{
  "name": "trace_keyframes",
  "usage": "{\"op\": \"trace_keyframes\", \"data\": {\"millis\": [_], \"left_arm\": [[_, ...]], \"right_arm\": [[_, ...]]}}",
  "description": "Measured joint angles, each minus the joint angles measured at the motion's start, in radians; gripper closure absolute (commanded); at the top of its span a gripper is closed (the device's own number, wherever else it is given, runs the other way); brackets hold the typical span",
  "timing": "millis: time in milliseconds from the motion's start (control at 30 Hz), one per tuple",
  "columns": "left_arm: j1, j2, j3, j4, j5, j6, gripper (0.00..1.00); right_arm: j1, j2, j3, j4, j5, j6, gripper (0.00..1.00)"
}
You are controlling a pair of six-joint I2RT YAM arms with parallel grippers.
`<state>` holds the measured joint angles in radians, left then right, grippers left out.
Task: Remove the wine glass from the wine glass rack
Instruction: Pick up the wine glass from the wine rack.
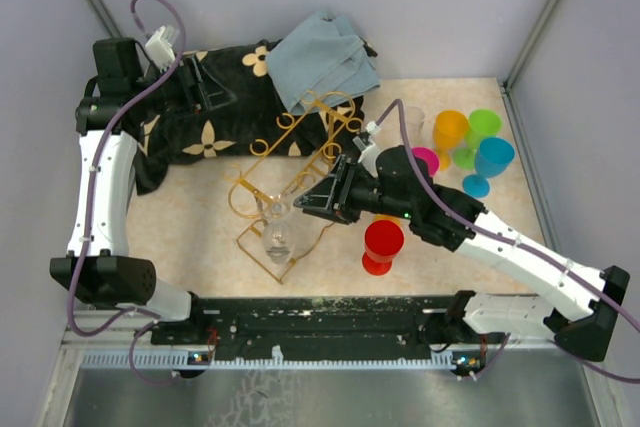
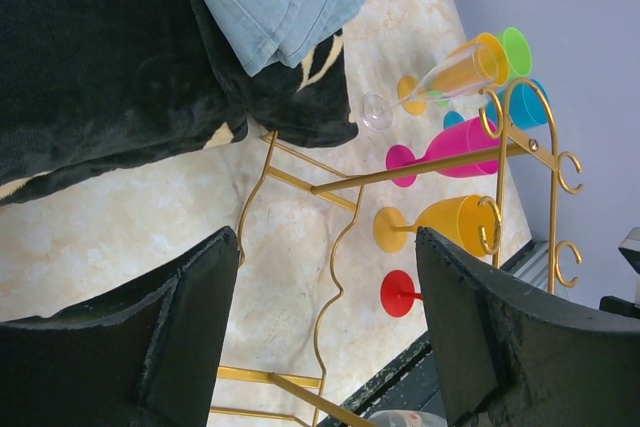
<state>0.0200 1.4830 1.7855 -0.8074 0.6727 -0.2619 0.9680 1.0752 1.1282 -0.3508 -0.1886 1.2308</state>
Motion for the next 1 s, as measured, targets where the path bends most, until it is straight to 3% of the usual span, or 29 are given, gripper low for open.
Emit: {"op": "trace_keyframes", "data": {"millis": [567,1000], "left_arm": [[0.0,0.0,0.0,0.0,0.027,0.0,0.23],[0.0,0.0,0.0,0.0,0.032,0.0,0.23]], "right_arm": [[0.0,0.045,0.054,0.026,-0.036,-0.008,0.65],[0.0,0.056,0.058,0.026,-0.053,-0.015,0.74]]}}
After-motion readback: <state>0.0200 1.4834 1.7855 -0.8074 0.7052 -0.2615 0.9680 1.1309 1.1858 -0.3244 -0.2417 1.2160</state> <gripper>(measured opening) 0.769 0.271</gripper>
